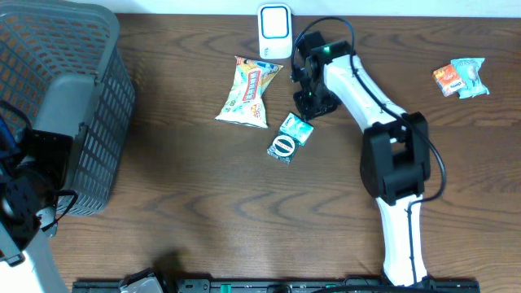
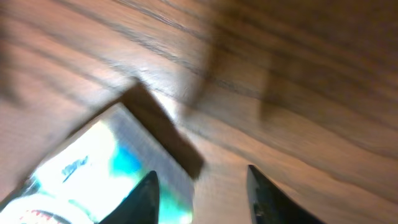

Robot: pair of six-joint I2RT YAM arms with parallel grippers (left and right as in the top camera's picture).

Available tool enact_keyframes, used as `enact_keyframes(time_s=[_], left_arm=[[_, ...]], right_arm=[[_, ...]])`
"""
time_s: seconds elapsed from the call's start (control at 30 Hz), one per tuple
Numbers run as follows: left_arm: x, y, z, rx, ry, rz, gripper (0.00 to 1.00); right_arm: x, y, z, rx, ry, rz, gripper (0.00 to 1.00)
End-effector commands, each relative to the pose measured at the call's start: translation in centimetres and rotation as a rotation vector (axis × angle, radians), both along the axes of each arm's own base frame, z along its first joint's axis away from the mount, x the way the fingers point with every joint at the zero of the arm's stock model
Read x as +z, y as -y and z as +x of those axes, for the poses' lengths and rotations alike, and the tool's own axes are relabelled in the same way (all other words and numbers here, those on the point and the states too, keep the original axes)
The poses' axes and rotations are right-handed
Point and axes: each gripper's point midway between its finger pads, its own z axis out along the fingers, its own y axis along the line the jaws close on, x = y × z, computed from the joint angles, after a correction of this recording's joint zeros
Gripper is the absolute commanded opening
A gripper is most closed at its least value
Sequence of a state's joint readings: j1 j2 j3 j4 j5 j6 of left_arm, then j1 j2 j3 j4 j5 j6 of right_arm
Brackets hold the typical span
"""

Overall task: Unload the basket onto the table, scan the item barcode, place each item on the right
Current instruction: 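Reach the right gripper into the pile and grasp the green-blue pack, then lift the green-blue pack and move it right of the pile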

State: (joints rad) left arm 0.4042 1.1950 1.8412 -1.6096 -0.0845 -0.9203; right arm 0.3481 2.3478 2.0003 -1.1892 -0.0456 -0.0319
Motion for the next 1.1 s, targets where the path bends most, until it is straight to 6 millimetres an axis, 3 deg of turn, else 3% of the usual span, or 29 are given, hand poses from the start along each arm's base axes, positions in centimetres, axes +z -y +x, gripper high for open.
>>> enact_keyframes(time_s=[0.0,0.07,0.3,0.47,0.67,0.77,0.83,0.87,1.0,1.07], left_arm=[[-0.4,0.2,-1.0,0.014,-0.039,-0.010,0.98],[-0.4,0.2,-1.0,0.014,-0.039,-0.010,0.98],[-0.4,0.2,-1.0,0.014,-0.039,-0.010,0.98],[-0.3,0.2,-1.0,0.014,-0.038,-0.010,0.98],[-0.4,0.2,-1.0,0.014,-0.039,-0.010,0.98],[-0.4,0.2,-1.0,0.014,-0.039,-0.010,0.98],[-0.4,0.2,-1.0,0.014,-0.039,-0.010,0.98],[-0.4,0.2,-1.0,0.014,-0.039,-0.010,0.98],[-0.4,0.2,-1.0,0.014,-0.039,-0.010,0.98],[-0.4,0.2,-1.0,0.014,-0.039,-0.010,0.98]], right_arm=[[5.2,0.1,0.8,0.027,0.119,0.023,0.45],[5.7,-0.4,0.8,0.059,0.127,0.048,0.56],[4.9,-3.3,-2.0,0.340,0.024,0.225,0.57],[2.8,-3.2,-2.1,0.381,-0.017,0.219,0.58],[-1.3,-2.6,-2.6,0.367,-0.109,0.214,0.56],[-3.0,-3.0,-3.3,0.357,-0.160,0.250,0.45],[-3.7,-3.2,-3.7,0.348,-0.189,0.271,0.33],[-3.9,-3.2,-3.8,0.344,-0.199,0.275,0.22],[-3.6,-3.0,-4.1,0.337,-0.212,0.272,0.01],[-2.8,-3.0,-4.2,0.319,-0.219,0.271,0.01]])
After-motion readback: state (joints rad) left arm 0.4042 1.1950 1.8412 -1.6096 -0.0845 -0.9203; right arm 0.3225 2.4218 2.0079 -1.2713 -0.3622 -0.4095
